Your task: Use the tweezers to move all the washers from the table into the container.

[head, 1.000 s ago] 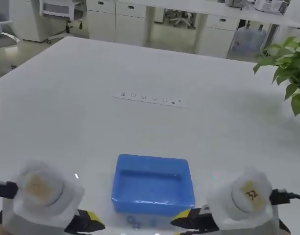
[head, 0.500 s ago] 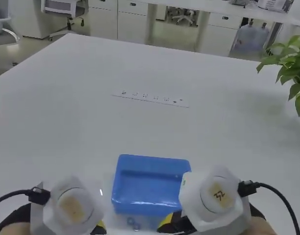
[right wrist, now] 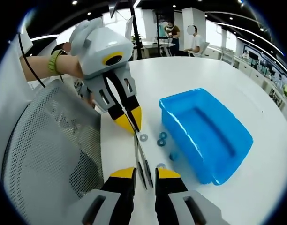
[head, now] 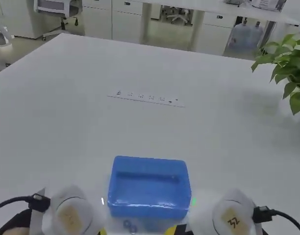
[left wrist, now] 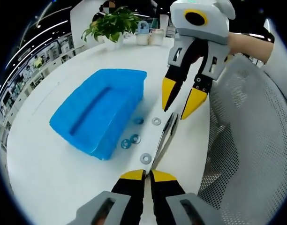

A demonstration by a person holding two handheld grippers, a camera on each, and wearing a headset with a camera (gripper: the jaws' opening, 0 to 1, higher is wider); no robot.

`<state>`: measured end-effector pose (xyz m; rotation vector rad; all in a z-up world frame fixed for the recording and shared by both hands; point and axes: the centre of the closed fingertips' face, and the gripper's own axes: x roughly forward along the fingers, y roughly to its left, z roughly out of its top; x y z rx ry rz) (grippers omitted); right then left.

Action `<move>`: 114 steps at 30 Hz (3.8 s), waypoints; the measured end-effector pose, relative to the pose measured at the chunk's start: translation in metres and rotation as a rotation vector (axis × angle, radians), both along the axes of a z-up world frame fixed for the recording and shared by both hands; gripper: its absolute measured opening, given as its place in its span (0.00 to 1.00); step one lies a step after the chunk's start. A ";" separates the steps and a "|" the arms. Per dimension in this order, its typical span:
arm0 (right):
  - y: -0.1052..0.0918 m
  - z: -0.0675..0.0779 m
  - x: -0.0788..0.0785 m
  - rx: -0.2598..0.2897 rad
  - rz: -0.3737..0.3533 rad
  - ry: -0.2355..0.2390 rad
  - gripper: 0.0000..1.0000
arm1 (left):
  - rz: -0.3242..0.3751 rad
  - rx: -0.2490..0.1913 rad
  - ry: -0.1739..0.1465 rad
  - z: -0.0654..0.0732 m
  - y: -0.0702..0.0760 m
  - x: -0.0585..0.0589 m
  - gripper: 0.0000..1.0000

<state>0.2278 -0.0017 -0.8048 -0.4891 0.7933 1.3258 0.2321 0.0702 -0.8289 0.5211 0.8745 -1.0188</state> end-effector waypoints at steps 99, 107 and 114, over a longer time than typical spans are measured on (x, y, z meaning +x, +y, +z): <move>0.025 0.008 0.020 0.096 0.101 -0.173 0.05 | -0.236 -0.143 -0.196 0.114 -0.065 0.012 0.11; 0.025 0.006 0.021 0.102 0.093 -0.155 0.05 | -0.261 -0.139 -0.212 0.114 -0.071 0.014 0.06; 0.025 0.005 0.020 0.100 0.091 -0.143 0.05 | -0.273 -0.147 -0.205 0.114 -0.073 0.015 0.00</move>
